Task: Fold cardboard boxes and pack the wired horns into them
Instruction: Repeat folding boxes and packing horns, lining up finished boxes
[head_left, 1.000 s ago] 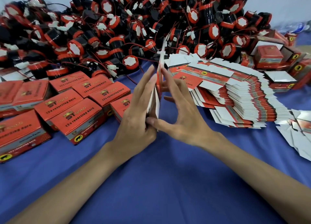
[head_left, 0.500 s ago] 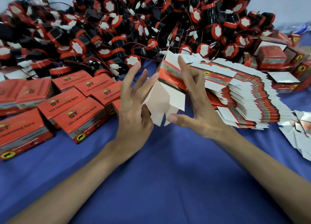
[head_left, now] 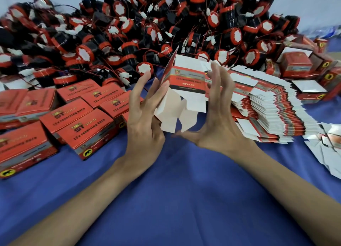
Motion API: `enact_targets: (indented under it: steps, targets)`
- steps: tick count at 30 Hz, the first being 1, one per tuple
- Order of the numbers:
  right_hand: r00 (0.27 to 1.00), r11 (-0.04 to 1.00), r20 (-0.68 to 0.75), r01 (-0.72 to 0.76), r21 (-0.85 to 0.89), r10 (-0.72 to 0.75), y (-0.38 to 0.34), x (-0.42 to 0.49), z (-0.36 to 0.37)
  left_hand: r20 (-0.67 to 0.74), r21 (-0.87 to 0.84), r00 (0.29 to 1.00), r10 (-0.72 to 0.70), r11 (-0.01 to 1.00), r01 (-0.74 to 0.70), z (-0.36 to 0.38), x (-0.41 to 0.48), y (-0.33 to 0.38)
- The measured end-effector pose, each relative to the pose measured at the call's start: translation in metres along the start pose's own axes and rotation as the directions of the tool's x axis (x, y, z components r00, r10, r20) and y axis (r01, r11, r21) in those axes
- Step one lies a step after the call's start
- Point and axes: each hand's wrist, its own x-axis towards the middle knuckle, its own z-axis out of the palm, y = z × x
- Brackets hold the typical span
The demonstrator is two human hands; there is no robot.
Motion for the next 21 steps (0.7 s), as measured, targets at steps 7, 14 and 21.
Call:
enact_targets:
  steps: [7,14,21]
  targets:
    - [0.986,0.985,-0.063,0.152,-0.077,-0.157,-0.003,0.01,-0.009,0.048,-0.024,0.999,-0.011,1.0,0.012,0.001,-0.002,0.0]
    - [0.955,0.96,-0.175,-0.205,0.19,0.238,-0.024,0.018,-0.027,0.197,-0.122,0.98,-0.005,0.992,0.03,0.007,-0.012,-0.002]
    - [0.986,0.968,0.032,-0.165,0.189,0.162,-0.054,0.0,-0.005,0.133,-0.061,0.959,-0.25,0.964,0.26,0.008,-0.016,-0.01]
